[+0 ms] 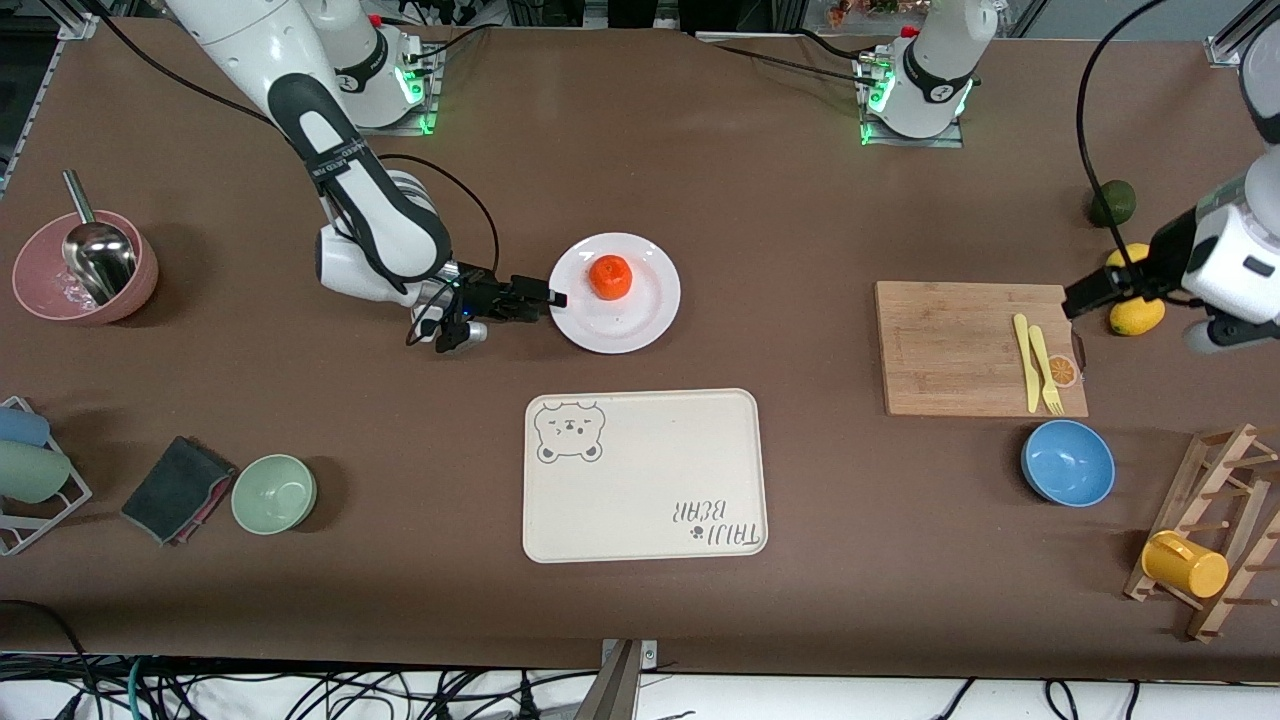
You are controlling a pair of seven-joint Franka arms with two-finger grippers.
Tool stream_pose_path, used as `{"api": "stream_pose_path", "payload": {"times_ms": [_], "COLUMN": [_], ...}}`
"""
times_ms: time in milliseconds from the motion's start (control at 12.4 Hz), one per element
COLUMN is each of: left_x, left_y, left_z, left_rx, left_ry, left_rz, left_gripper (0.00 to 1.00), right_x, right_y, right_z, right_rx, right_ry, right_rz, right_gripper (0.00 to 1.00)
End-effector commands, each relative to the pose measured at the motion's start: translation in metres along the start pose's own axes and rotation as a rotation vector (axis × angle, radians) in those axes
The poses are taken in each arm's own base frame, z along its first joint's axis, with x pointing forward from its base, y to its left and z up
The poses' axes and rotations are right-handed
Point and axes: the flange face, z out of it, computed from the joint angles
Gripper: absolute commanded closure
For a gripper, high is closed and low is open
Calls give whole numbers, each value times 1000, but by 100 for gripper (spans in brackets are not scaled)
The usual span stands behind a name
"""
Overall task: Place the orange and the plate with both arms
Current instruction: 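Move the right gripper to the plate rim and grip it while the left withdraws, then slide the plate with the right gripper onto the bear tray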
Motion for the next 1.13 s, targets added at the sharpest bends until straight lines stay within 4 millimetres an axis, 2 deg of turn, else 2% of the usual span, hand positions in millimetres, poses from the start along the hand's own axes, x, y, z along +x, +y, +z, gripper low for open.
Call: {"api": "stream_pose_path", "payload": {"times_ms": [0,161,323,484,726,887,968,1048], "left_x": [-24,-21,-21,-20,-25,-30,-30,-33], "left_y": [4,4,-1,-7,-6,-10,-9,-9], "left_z": [-16,-23,-25,-27,-54,-52,-54,-56], "left_rx": [-14,-18,-19,-20,-23,-16,-15,-13], "left_ry": [10,39,45,46,74,32,27,10], "left_rz": [44,62,165,188,188,192,201,206], "left_gripper": [0,0,0,0,0,0,0,0], "right_x": [-9,-16,-18,-18,-19,-19,-18,-17], "right_y": [-1,3,8,9,18,28,30,30], "right_z": [14,25,29,29,32,34,33,32], "right_rx": [4,11,17,18,15,10,12,13], "right_ry": [20,34,50,52,46,42,46,47], "right_rz": [6,7,-4,-6,-23,-38,-36,-35], "right_gripper": [1,7,16,32,68,88,96,100]}}
